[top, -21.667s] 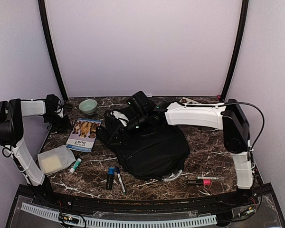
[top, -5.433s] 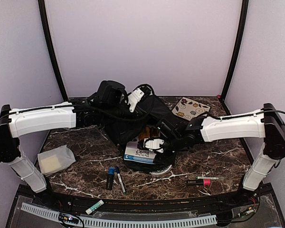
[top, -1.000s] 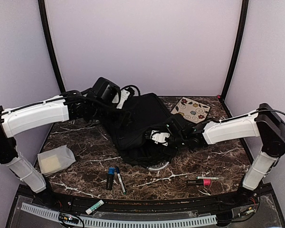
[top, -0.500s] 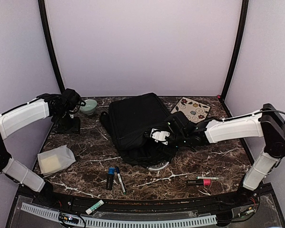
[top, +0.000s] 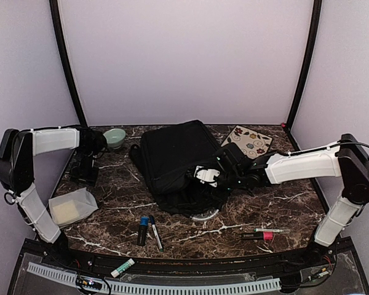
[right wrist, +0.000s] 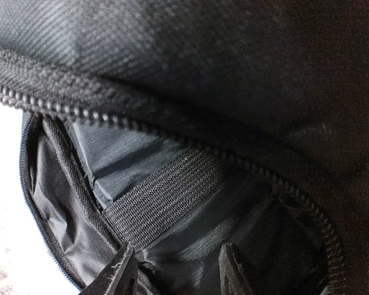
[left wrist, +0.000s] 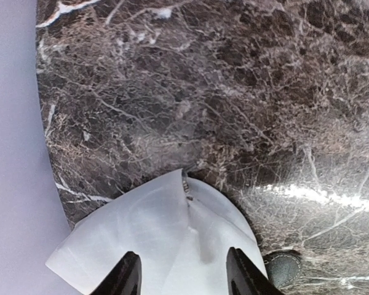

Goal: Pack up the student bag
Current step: Move the pencil case to the center of the board.

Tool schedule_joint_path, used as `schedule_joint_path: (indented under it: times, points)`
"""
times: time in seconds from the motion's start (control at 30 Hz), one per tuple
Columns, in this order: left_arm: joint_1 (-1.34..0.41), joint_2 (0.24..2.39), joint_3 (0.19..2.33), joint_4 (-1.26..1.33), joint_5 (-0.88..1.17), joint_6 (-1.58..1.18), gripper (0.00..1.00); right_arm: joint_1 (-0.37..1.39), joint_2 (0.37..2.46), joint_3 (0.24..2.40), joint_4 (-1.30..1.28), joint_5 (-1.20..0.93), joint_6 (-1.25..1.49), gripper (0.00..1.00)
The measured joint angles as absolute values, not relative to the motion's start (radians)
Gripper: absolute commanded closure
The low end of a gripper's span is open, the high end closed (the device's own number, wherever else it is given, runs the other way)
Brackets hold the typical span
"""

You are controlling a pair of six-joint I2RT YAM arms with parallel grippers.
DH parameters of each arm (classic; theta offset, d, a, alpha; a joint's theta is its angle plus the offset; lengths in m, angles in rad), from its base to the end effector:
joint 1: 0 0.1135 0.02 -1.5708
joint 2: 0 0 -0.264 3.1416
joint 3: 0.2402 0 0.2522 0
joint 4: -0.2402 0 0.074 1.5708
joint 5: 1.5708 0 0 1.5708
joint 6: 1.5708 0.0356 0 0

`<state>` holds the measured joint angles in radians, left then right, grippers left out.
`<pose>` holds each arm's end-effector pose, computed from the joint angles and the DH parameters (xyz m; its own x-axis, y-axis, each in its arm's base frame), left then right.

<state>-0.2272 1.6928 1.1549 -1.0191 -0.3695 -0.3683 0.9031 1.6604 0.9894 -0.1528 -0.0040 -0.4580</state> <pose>0.2900 -0.0539 0.1944 -0.9828 -0.1174 -0.1429 -0.1593 0.9298 0.3319 0.2149 0.2728 0.1907 -0.0596 -0.7896 -0.6107 -0.9067 0.2987 -0.2978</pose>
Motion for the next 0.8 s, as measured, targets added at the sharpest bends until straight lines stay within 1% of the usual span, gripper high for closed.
schedule_joint_path:
  times: [0.03, 0.17, 0.2, 0.23, 0.3, 0.37, 0.4, 0.57, 0.7, 0.73, 0.77, 0.8]
  points:
    - [-0.227, 1.708, 1.155, -1.019, -0.37, -0.361, 0.55, 0.903, 1.66, 0.99, -0.155, -0.004, -0.458, 0.54]
    - [-0.227, 1.759, 1.149, -1.01, -0.362, -0.346, 0.58, 0.905, 1.66, 0.991, -0.16, -0.004, -0.458, 0.54]
    - [-0.227, 1.765, 1.147, -1.007, -0.358, -0.345, 0.62, 0.905, 1.66, 0.992, -0.16, -0.004, -0.458, 0.54]
    - [-0.227, 1.768, 1.145, -1.004, -0.356, -0.344, 0.72, 0.905, 1.66, 0.992, -0.161, -0.004, -0.458, 0.54]
    - [-0.227, 1.773, 1.143, -1.001, -0.35, -0.344, 0.88, 0.905, 1.66, 0.994, -0.162, -0.004, -0.458, 0.54]
    - [-0.227, 1.775, 1.143, -0.998, -0.337, -0.335, 0.97, 0.905, 1.661, 0.997, -0.165, -0.004, -0.458, 0.54]
    - [-0.227, 1.775, 1.143, -0.995, -0.333, -0.337, 1.0, 0.905, 1.661, 0.999, -0.165, -0.004, -0.458, 0.54]
    - [-0.245, 1.772, 1.151, -0.989, -0.288, -0.318, 1.0, 0.905, 1.662, 1.001, -0.165, -0.003, -0.458, 0.54]
    - [-0.379, 1.77, 1.233, -0.97, -0.237, -0.266, 1.0, 0.905, 1.671, 1.002, -0.165, -0.002, -0.458, 0.54]
    - [-0.419, 1.77, 1.261, -0.95, -0.216, -0.251, 0.96, 0.905, 1.674, 1.002, -0.166, -0.002, -0.458, 0.54]
    - [-0.445, 1.769, 1.279, -0.929, -0.204, -0.24, 0.85, 0.905, 1.677, 1.002, -0.166, -0.002, -0.458, 0.54]
    - [-0.478, 1.768, 1.298, -0.904, -0.188, -0.229, 0.71, 0.905, 1.679, 1.003, -0.166, -0.002, -0.458, 0.54]
